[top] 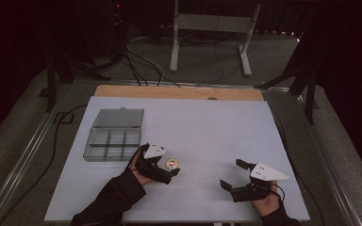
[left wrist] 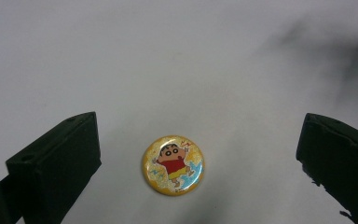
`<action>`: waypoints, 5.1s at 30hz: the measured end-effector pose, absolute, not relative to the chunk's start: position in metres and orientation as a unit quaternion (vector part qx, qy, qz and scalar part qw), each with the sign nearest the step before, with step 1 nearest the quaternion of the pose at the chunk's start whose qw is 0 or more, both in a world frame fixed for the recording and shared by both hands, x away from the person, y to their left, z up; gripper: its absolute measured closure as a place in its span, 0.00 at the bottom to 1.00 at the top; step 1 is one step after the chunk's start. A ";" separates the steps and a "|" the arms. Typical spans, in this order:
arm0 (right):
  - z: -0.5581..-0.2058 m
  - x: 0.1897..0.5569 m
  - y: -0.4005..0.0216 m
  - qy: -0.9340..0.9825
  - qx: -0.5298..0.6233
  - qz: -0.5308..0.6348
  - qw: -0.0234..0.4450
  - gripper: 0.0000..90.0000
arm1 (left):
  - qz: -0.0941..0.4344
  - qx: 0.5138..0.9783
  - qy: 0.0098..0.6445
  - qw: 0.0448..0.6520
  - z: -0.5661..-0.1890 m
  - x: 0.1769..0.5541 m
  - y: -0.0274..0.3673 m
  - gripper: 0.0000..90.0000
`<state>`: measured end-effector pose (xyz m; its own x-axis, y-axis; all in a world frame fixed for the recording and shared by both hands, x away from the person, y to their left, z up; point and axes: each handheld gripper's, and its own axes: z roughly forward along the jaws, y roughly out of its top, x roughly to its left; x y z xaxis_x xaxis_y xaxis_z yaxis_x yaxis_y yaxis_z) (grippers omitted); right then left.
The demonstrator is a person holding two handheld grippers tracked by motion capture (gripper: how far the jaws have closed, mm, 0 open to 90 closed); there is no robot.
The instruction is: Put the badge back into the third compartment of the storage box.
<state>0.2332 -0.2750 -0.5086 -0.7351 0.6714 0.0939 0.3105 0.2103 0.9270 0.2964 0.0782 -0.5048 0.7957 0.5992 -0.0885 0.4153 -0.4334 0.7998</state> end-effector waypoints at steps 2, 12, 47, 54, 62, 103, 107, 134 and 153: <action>-0.509 0.233 -0.275 0.760 0.322 0.539 0.168 0.00 | 0.109 0.844 0.302 0.429 -0.506 0.297 0.076 0.00; -0.508 0.233 -0.276 0.758 0.323 0.541 0.168 0.00 | 0.107 0.861 0.313 0.386 -0.517 0.303 0.069 0.00; -0.509 0.233 -0.275 0.761 0.322 0.538 0.166 0.00 | 0.120 0.880 0.310 0.338 -0.529 0.309 0.057 0.47; -0.509 0.233 -0.275 0.761 0.323 0.538 0.165 0.00 | 0.123 0.881 0.312 0.333 -0.529 0.309 0.056 0.52; -0.510 0.233 -0.274 0.762 0.323 0.537 0.165 0.00 | 0.129 0.886 0.307 0.323 -0.528 0.308 0.053 0.53; -0.509 0.233 -0.275 0.760 0.324 0.538 0.166 0.00 | 0.140 0.893 0.280 0.324 -0.497 0.294 0.060 0.54; -0.509 0.233 -0.275 0.760 0.324 0.538 0.166 0.00 | 0.140 0.891 0.283 0.326 -0.492 0.295 0.063 0.54; -0.509 0.233 -0.274 0.761 0.324 0.537 0.167 0.00 | 0.143 0.884 0.294 0.335 -0.469 0.303 0.084 0.54; -0.509 0.233 -0.274 0.761 0.324 0.536 0.167 0.00 | 0.157 0.875 0.313 0.334 -0.458 0.311 0.103 0.54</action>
